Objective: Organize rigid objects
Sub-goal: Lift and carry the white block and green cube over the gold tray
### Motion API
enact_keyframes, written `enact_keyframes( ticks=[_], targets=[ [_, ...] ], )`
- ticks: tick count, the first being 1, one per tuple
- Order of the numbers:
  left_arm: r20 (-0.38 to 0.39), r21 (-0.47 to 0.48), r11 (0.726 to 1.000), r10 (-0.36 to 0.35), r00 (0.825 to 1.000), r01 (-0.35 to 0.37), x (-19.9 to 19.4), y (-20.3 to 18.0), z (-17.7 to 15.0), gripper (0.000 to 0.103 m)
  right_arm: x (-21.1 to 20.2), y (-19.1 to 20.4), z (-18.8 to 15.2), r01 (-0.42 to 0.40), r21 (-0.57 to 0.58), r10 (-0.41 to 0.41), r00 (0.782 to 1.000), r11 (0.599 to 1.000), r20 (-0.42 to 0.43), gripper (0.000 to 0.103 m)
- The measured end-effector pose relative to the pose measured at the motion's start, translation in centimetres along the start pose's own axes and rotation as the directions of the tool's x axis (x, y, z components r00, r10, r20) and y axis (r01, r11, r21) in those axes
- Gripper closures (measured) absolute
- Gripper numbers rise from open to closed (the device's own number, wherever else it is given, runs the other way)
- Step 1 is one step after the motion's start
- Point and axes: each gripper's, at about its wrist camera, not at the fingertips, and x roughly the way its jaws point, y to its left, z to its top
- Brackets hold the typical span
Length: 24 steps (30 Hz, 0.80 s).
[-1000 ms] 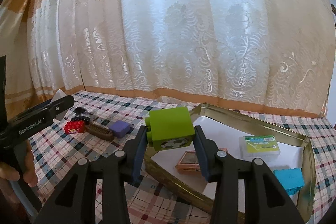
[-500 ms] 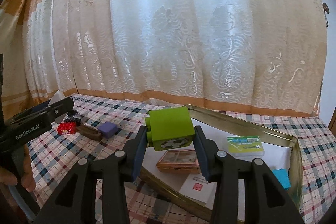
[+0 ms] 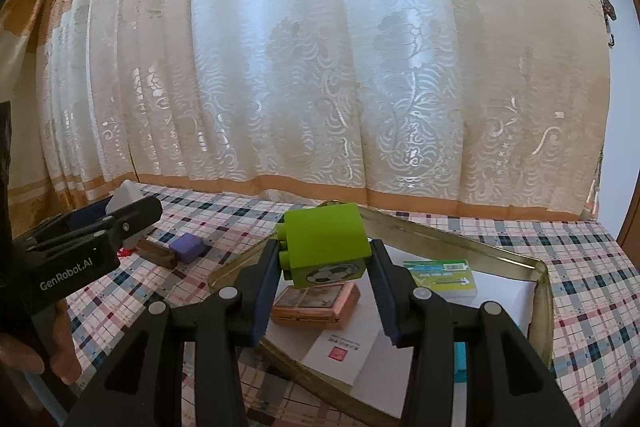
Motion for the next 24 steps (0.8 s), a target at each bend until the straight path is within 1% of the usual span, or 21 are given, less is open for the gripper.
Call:
enact_keyframes(
  ticks=[5,17,24],
  targets=[
    [-0.005,0.017,1.0,-0.013,1.0,0.013,0.2,-1.4,-0.1,0.036,-0.2,-1.1,-0.1,0.013,0.009,-0.013,1.0,1.0,-0.001,0.056],
    [-0.023,0.019,0.999,-0.044,0.999,0.044,1.2,-4.0,-0.4,0.036,-0.9,-3.6,0.0,0.046,0.014,-0.046,0.999,0.999,0.007,0.056],
    [-0.031,0.031,0.997,-0.067,0.997,0.068,1.7,-5.9,-0.4,0.036,-1.5,-6.3,-0.2,0.087,0.025,-0.088,0.996,0.996,0.009,0.056]
  ],
)
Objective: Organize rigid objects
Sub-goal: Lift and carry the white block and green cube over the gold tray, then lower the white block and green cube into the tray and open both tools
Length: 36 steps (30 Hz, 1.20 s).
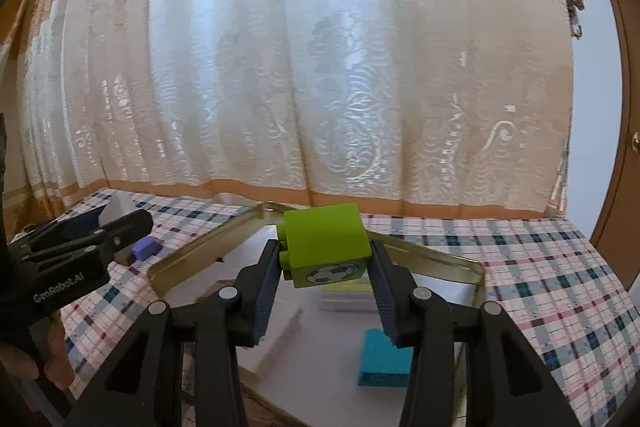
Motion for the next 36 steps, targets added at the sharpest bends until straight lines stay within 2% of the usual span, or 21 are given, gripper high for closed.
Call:
enact_keyframes(
  ticks=[16,23,29,36],
  targets=[
    [-0.062,0.028,0.998,-0.057,0.996,0.059,3.0,-5.3,-0.4,0.036,0.3,-5.1,-0.3,0.09,0.038,-0.089,0.996,0.995,-0.029,0.056],
    [-0.085,0.075,0.997,-0.022,0.996,0.028,4.3,-7.4,-1.0,0.035,1.4,-4.1,-0.8,0.062,0.004,-0.062,0.995,0.998,-0.074,0.056],
    [-0.086,0.083,0.996,0.015,0.996,-0.008,4.7,-7.2,-1.2,0.036,2.4,-4.0,-1.3,0.031,0.035,-0.026,0.992,0.999,-0.12,0.056],
    [-0.1,0.112,0.993,0.051,0.994,-0.04,5.5,-7.1,-1.5,0.036,3.0,-3.1,-1.6,0.026,0.011,-0.024,0.989,1.0,-0.145,0.056]
  ],
)
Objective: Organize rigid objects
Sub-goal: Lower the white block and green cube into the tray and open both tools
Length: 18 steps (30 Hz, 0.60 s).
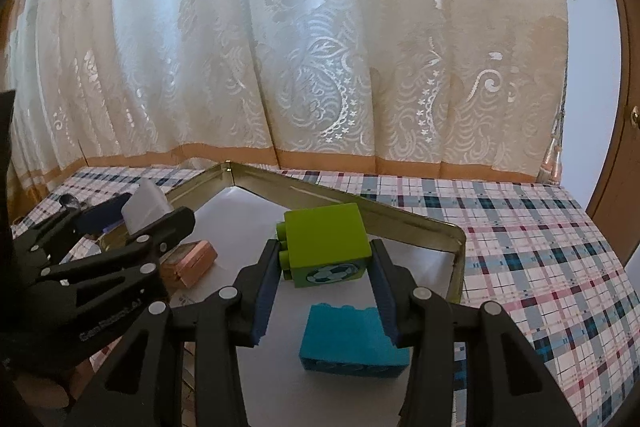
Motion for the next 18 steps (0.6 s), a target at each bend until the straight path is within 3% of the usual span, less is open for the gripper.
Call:
enact_keyframes(
  ticks=[18],
  targets=[
    [-0.048,0.026,0.998,0.054,0.997,-0.053,1.4,0.2,-0.7,0.036,1.1,0.7,-0.6,-0.011,-0.025,0.009,0.999,1.0,-0.049,0.056]
  ],
)
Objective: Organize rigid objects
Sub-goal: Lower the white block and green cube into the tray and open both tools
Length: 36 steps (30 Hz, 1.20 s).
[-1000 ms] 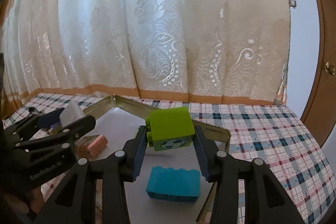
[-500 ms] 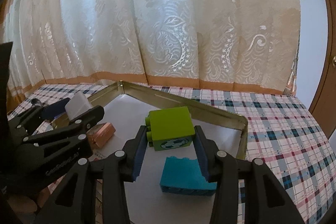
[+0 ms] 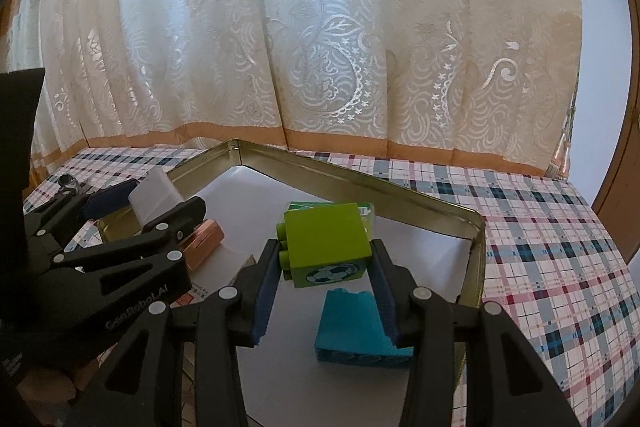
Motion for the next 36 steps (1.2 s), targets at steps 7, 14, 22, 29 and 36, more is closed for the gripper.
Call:
enact_keyframes(
  ticks=[7,14,22,29,36],
  targets=[
    [-0.013,0.0,1.0,0.002,1.0,-0.002,0.2,0.0,-0.1,0.036,0.4,0.0,0.1,-0.008,-0.003,0.008,1.0,1.0,-0.018,0.056],
    [-0.015,-0.021,1.0,0.005,1.0,-0.006,0.3,0.5,-0.2,0.033,0.6,0.0,-0.1,-0.047,0.007,0.047,0.999,0.999,-0.024,0.056],
    [0.03,-0.084,0.996,0.021,0.999,-0.018,-0.9,1.9,0.0,0.0,-1.2,-0.9,0.3,0.017,0.054,-0.02,0.998,0.998,0.065,0.018],
    [0.031,-0.081,0.996,0.037,0.999,-0.035,-1.2,2.2,-0.3,0.0,-1.6,-1.6,0.3,0.027,0.096,-0.036,0.995,0.995,0.093,0.018],
    [0.076,-0.079,0.996,0.044,0.996,-0.038,-2.4,2.4,0.0,0.0,-3.1,-1.5,0.3,0.076,0.098,-0.092,0.98,0.992,0.178,0.018]
  ],
)
